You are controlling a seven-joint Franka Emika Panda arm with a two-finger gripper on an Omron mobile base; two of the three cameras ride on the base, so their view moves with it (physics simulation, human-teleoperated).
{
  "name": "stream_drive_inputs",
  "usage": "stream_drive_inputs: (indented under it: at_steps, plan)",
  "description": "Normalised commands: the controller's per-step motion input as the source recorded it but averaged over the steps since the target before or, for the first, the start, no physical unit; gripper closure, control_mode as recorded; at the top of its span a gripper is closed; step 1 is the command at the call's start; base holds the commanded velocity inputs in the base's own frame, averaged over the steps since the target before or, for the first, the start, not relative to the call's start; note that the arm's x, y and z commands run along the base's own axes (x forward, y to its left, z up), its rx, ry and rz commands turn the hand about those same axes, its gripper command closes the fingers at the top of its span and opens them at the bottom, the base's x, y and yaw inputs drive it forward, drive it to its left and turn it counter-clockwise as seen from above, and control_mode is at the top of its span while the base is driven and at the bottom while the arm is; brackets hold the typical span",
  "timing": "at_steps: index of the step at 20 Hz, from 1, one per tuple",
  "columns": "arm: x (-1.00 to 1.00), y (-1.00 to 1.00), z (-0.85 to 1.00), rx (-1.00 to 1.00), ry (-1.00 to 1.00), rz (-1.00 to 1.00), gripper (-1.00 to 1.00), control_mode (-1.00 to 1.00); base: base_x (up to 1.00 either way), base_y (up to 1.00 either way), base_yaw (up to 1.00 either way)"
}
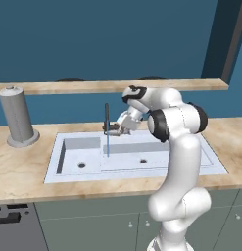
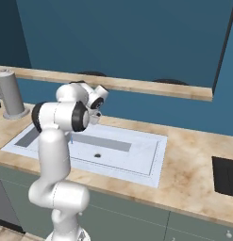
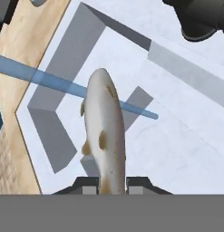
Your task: Take the fish out of the fridge, briefly rinse it in the sink, and place it on the tray next to the sink.
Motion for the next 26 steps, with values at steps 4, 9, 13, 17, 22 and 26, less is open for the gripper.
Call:
stream_drive_inputs:
  at_steps: [4,9,13,17,22,26]
  plan:
    - [0.36,0.21,-0.1,0.0,0.0,0.0,1.0,-1.0,0.0,0.0,0.0]
    - [0.35,0.16,-0.07,0.0,0.0,0.0,1.0,-1.0,0.0,0.0,0.0]
    - [-0.03,0.01,0.0,0.0,0.0,0.0,1.0,-1.0,0.0,0.0,0.0]
    - [-0.56,0.0,0.0,0.0,0.02,0.0,1.0,-1.0,0.0,0.0,0.0]
    - [-0.54,0.0,0.0,0.0,0.01,0.0,1.0,-1.0,0.0,0.0,0.0]
    - [-0.27,0.0,0.0,0.0,0.0,0.0,1.0,-1.0,0.0,0.0,0.0]
